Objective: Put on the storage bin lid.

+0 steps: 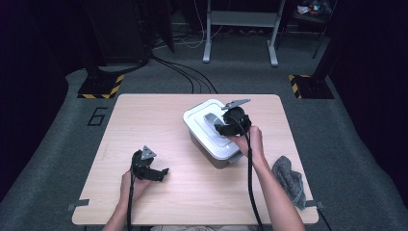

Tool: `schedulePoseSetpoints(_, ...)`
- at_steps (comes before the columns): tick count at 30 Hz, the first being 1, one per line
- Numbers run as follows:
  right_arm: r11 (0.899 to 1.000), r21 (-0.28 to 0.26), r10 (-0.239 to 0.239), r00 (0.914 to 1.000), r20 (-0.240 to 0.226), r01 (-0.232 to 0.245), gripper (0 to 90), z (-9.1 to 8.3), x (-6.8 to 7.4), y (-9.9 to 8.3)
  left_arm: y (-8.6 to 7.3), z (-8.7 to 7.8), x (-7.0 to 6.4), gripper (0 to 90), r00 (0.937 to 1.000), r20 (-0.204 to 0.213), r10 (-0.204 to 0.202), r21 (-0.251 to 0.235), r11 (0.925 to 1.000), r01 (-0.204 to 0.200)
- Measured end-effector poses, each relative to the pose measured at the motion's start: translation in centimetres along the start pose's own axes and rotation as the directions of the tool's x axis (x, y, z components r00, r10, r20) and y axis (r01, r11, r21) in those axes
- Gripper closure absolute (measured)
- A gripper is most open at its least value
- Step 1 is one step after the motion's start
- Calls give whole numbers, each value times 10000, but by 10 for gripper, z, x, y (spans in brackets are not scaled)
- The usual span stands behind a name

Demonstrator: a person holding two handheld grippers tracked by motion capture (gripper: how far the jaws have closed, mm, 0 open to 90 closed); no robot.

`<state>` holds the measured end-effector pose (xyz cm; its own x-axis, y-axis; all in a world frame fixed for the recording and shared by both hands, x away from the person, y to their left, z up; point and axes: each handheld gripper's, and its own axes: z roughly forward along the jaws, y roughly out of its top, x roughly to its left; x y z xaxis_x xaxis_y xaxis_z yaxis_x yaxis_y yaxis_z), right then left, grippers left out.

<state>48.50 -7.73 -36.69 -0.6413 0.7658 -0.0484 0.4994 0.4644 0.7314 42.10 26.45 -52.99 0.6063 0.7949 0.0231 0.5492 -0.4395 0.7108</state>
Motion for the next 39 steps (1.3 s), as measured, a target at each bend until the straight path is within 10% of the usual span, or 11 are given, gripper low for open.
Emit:
schedulePoseSetpoints(8,9960,-677,620,9968,497,-586,157,-15,-15,-5,0,0,0,2,10000,-3,0,-7,10000,0)
schedulePoseSetpoints(19,9801,-1395,1602,9779,1342,-1414,104,-27,-55,-24,0,0,0,2,10000,-5,-73,-63,10000,73)
schedulePoseSetpoints(39,9155,-1827,3954,8852,2451,-3583,76,-8,-123,-93,0,0,-1,2,10000,-25,-49,-54,10000,49)
